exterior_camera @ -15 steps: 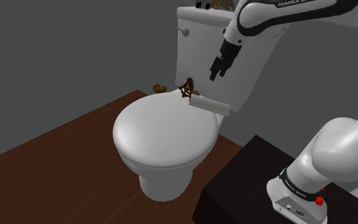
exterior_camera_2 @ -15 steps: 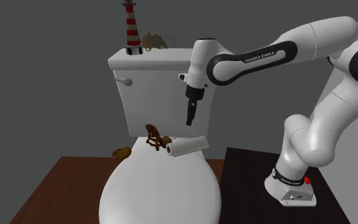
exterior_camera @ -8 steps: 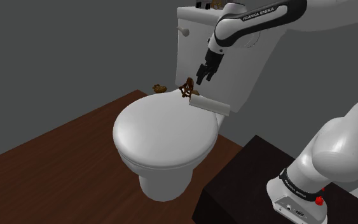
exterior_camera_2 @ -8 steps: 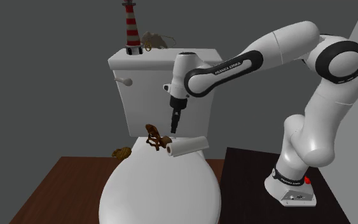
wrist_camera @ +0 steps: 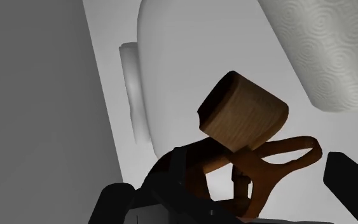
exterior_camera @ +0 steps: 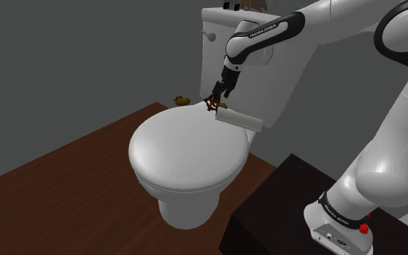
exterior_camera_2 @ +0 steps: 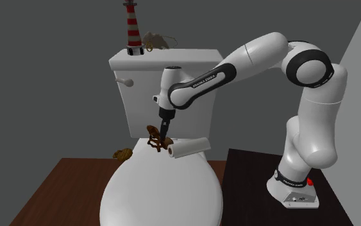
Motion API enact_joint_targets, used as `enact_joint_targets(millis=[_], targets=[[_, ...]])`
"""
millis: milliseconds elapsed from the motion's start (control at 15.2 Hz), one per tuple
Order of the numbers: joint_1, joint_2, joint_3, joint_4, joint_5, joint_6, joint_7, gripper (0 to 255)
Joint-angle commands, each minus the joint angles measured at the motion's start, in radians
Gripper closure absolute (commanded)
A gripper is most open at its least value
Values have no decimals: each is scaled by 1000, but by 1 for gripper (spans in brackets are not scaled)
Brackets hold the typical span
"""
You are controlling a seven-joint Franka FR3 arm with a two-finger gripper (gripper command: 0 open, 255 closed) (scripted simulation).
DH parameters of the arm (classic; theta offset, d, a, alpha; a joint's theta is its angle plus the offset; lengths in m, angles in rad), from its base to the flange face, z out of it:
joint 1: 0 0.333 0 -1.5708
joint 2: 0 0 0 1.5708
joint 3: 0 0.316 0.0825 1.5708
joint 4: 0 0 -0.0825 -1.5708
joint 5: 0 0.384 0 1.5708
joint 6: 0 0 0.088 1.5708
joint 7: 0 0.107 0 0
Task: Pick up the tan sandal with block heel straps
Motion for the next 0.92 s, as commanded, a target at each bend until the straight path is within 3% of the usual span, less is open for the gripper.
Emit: enact_joint_targets(millis=[0,396,462,858], targets=[[-1,15,1,-8,7,23,-8,0],[-2,47,5,-31,23,76,-25,0],[-2,47,5,-32,23,77,-26,255],[-2,46,5,-33,23,77,-25,255]])
